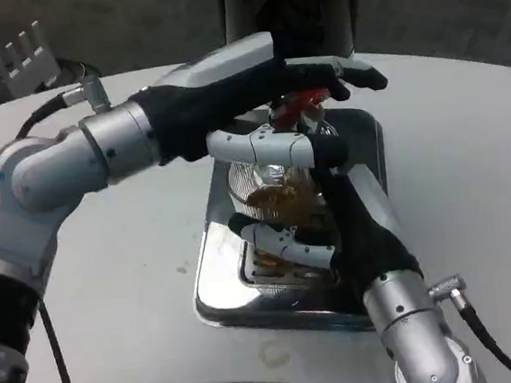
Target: Grasp the cup under the faucet to collect the drink, then remove the cup.
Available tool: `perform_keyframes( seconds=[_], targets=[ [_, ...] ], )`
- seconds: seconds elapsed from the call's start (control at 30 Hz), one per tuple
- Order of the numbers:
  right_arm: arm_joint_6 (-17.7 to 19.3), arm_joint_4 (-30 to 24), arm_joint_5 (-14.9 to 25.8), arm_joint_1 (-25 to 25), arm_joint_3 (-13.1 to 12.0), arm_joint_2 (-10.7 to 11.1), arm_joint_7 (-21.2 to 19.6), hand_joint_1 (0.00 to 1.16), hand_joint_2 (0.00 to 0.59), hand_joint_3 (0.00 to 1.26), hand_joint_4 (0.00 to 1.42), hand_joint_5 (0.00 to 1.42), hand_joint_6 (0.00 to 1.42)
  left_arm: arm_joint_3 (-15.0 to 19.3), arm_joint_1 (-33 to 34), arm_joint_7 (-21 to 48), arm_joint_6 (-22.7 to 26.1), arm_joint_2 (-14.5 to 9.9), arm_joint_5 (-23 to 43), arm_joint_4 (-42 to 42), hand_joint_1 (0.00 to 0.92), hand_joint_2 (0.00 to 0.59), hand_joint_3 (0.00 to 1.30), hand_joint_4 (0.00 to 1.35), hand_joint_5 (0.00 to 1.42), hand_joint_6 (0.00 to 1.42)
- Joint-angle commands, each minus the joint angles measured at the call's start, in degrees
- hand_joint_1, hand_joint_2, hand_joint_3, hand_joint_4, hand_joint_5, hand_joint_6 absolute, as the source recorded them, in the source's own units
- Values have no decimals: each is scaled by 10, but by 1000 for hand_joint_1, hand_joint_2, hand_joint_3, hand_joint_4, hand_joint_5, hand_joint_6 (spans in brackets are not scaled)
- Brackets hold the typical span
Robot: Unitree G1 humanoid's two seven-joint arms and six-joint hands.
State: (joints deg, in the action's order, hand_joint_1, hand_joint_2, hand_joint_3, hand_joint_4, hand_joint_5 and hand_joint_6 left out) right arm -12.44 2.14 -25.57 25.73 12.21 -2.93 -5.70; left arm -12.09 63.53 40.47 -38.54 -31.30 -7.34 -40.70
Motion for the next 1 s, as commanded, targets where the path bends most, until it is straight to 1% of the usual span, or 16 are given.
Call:
perform_keyframes(
  seconds=[0.03,0.2,0.3,0.4,0.5,0.6,0.73,0.83,1.0],
  targets=[
    [-18,11,-5,11,11,-16,-14,716,200,0,12,81,18,5,-17,11,30,-28,-17,-5,0,4,219,146,197,196],
    [-23,18,-5,17,14,-17,-21,717,200,0,6,84,17,6,-21,13,34,-32,-17,3,0,4,219,147,197,196],
    [-19,23,-13,18,23,-19,-29,713,204,0,1,85,17,7,-23,14,36,-35,-16,6,0,4,219,147,197,196],
    [-20,29,-13,19,25,-27,-44,711,206,0,0,86,14,6,-24,14,38,-36,-16,9,0,4,219,147,197,196],
    [-20,41,-10,29,25,-32,-50,709,208,0,0,86,9,6,-24,15,39,-37,-16,10,0,3,219,147,197,196],
    [-7,53,-4,33,19,-37,-64,708,208,0,0,86,6,6,-24,16,40,-38,-17,10,0,3,219,147,197,196],
    [16,45,0,24,11,-35,-86,707,209,0,1,88,4,5,-23,16,39,-39,-18,6,0,3,219,147,197,196],
    [18,42,5,22,6,-29,-88,706,209,0,10,103,7,4,-20,16,38,-38,-20,-2,0,3,219,147,197,196],
    [11,44,13,21,3,-23,-69,704,208,0,12,108,12,1,-12,12,34,-29,-22,-18,0,3,219,147,197,196]
  ],
)
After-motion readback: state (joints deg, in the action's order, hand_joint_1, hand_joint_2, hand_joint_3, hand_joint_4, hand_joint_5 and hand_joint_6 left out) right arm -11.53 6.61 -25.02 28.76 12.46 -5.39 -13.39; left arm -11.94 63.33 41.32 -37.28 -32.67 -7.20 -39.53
